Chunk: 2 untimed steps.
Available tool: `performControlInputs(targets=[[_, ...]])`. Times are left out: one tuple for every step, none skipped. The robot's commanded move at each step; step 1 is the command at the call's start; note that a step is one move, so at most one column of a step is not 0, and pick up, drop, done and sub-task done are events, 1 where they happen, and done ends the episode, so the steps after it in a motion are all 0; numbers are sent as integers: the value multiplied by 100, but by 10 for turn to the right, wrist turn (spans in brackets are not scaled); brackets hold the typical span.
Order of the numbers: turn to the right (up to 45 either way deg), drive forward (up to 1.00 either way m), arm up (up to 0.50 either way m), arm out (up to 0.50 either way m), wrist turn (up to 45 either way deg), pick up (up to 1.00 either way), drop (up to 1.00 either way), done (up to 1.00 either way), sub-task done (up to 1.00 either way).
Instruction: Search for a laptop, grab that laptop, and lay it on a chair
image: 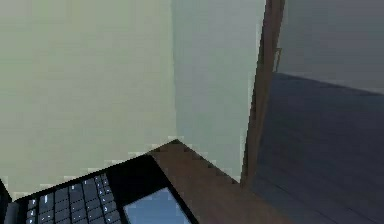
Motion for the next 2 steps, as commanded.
performControlInputs(targets=[[30,0,0,0,0,0,0,0,0],[0,35,0,0,0,0,0,0,0]])
